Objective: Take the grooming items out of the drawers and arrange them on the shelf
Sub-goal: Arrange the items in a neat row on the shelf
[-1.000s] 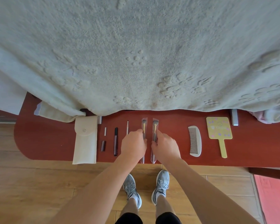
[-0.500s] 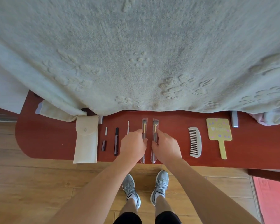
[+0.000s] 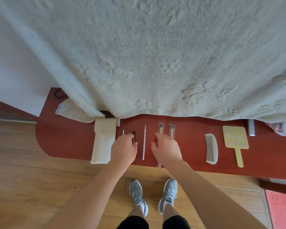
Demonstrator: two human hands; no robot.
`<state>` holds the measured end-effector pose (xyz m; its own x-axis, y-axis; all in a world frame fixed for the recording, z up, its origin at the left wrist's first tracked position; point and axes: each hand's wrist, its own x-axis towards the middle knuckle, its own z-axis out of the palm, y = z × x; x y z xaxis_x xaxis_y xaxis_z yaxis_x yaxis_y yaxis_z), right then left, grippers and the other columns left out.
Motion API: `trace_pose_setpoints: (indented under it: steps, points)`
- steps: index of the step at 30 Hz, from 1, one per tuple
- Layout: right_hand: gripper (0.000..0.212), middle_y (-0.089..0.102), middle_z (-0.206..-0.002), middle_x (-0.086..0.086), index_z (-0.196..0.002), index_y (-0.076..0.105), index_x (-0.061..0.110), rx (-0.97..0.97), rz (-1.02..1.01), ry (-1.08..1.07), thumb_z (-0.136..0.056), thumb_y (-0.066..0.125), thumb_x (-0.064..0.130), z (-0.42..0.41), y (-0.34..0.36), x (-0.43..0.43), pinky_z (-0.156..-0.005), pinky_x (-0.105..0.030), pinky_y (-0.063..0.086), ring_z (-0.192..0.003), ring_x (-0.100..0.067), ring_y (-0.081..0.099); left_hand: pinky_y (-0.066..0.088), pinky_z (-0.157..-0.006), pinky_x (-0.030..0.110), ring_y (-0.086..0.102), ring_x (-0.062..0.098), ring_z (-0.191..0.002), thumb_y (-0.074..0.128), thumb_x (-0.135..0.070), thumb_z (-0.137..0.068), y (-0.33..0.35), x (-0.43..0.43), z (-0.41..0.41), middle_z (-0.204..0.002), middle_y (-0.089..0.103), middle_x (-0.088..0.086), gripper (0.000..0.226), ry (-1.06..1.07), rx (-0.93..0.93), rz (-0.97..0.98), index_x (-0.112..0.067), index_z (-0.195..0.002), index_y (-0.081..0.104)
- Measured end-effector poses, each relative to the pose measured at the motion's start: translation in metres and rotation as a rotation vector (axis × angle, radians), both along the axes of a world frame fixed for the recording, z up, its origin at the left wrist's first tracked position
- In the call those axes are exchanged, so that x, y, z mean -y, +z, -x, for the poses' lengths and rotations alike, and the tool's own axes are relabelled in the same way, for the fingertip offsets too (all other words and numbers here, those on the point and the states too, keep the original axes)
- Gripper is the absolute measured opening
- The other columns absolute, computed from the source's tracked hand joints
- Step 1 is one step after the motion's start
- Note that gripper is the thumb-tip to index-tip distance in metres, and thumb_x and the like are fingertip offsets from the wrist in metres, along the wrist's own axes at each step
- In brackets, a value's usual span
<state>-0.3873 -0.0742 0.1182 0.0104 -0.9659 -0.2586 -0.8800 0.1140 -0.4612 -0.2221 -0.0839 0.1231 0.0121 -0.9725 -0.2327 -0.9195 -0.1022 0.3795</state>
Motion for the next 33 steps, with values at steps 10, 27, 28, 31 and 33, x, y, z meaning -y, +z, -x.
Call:
trace_pose_setpoints:
  steps: [10,27,28,31,33]
  points:
    - [0.022,0.062,-0.086,0.0,-0.113,0.056,0.016,-0.041,-0.108,0.0,-0.096,0.049,0.028,-0.046,-0.018,-0.005,-0.06,-0.028,0.049,-0.07,-0.019,0.059,0.056,-0.081,0.029,0.071,0.017,-0.093,0.063,-0.035,-0.094,-0.015,-0.002,-0.015,-0.102,0.074,-0.002,0.036,-0.049,-0.031,-0.056,-0.02,-0.126,0.065]
    - [0.021,0.064,-0.081,-0.001,-0.114,0.054,0.015,-0.063,-0.152,-0.086,-0.094,0.048,0.021,-0.04,-0.017,-0.006,-0.058,-0.03,0.052,-0.068,-0.02,0.061,0.059,-0.081,0.031,0.072,0.018,-0.089,0.066,-0.033,-0.093,-0.021,0.003,-0.006,-0.099,0.075,-0.001,0.034,-0.102,-0.106,-0.052,-0.018,-0.124,0.067]
    - [0.022,0.064,-0.082,-0.001,-0.114,0.054,0.015,-0.063,-0.151,-0.089,-0.094,0.048,0.021,-0.039,-0.017,-0.006,-0.056,-0.029,0.05,-0.068,-0.02,0.061,0.059,-0.08,0.03,0.072,0.017,-0.089,0.066,-0.033,-0.093,-0.021,0.003,-0.003,-0.099,0.075,-0.001,0.035,-0.108,-0.112,-0.048,-0.018,-0.124,0.067]
    - [0.019,0.065,-0.083,-0.002,-0.111,0.055,0.015,-0.063,-0.152,-0.097,-0.094,0.048,0.021,-0.034,-0.015,-0.007,-0.059,-0.032,0.055,-0.07,-0.021,0.063,0.059,-0.081,0.031,0.072,0.017,-0.09,0.066,-0.034,-0.093,-0.022,0.002,0.003,-0.101,0.075,-0.001,0.035,-0.116,-0.118,-0.042,-0.019,-0.125,0.067]
    - [0.016,0.065,-0.082,-0.001,-0.108,0.055,0.016,-0.059,-0.153,-0.101,-0.094,0.048,0.021,-0.032,-0.015,-0.008,-0.061,-0.035,0.058,-0.069,-0.021,0.064,0.06,-0.082,0.033,0.073,0.017,-0.091,0.066,-0.035,-0.092,-0.022,0.002,0.007,-0.103,0.075,-0.002,0.036,-0.115,-0.125,-0.043,-0.02,-0.126,0.066]
